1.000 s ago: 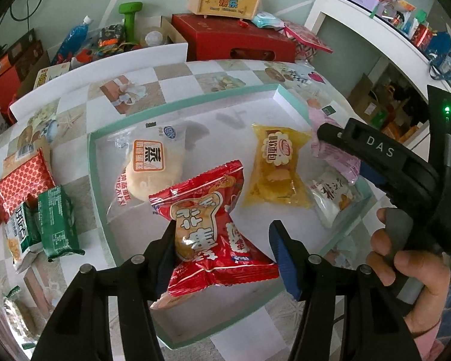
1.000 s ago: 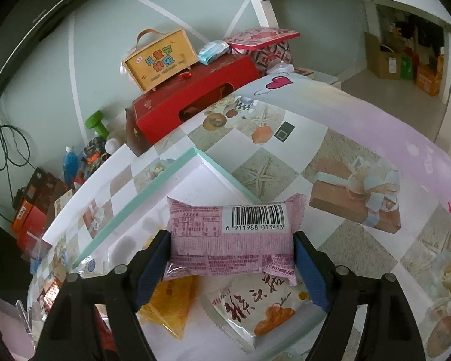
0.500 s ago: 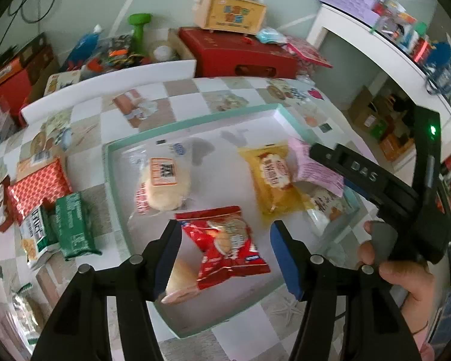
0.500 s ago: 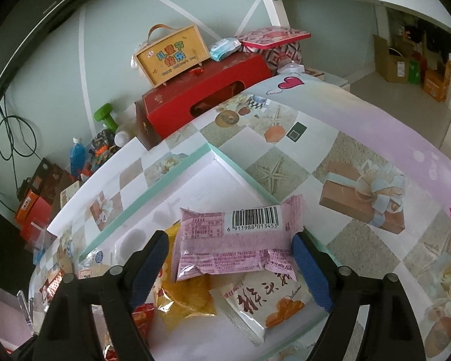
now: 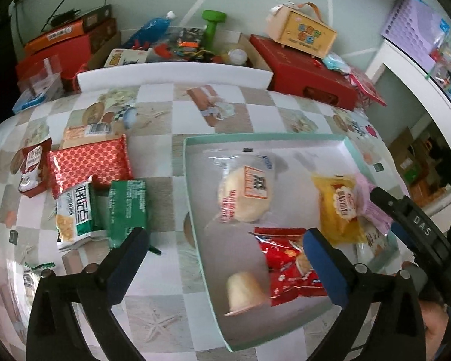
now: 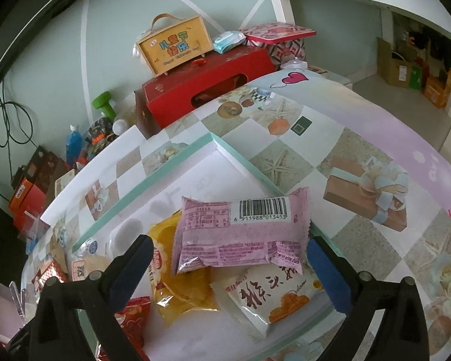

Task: Organize snacks
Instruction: 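Open the right tool to drop the pink packet while the left tool releases the red bag in the tray, then withdraw both open tools from the tray back over the snack pile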

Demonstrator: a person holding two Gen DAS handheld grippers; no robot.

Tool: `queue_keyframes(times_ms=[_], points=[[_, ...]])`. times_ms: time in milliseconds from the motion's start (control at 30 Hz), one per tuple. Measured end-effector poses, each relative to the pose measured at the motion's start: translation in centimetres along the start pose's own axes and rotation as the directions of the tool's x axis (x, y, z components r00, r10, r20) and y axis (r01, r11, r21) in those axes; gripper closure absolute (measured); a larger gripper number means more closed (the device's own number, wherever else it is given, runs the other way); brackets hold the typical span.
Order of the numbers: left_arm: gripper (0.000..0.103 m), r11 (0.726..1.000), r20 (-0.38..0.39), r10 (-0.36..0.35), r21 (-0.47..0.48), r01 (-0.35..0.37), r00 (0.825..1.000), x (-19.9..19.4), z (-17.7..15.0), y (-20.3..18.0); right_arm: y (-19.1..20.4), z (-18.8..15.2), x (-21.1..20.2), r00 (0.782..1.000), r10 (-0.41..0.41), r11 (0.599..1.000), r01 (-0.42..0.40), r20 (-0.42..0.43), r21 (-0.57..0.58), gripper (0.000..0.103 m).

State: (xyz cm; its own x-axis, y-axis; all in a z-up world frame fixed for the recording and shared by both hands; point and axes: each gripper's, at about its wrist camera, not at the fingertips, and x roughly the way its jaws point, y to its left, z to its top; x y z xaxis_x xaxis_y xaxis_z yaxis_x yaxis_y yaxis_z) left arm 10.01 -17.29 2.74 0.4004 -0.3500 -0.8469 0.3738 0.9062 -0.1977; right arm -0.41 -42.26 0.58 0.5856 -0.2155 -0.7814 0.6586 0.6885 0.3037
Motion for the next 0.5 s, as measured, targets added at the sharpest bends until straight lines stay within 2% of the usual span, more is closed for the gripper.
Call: queue_keyframes(times_ms=[333, 500], points=[[0.001, 0.999, -0.001, 0.010, -0.050, -0.010, 1.000, -0.9, 0.1, 2.5, 1.4, 0.0, -1.3, 0.998, -0.054, 0.997, 0.054, -0.011, -0.054, 0.000], [0.001, 0.997, 0.013, 0.060, -0.047, -0.059, 0.998, -2.4, -0.1, 4.7, 2.1, -0.5, -2.0, 0.996, -0.077, 0.996, 0.075, -0.043, -0.057, 0.000]])
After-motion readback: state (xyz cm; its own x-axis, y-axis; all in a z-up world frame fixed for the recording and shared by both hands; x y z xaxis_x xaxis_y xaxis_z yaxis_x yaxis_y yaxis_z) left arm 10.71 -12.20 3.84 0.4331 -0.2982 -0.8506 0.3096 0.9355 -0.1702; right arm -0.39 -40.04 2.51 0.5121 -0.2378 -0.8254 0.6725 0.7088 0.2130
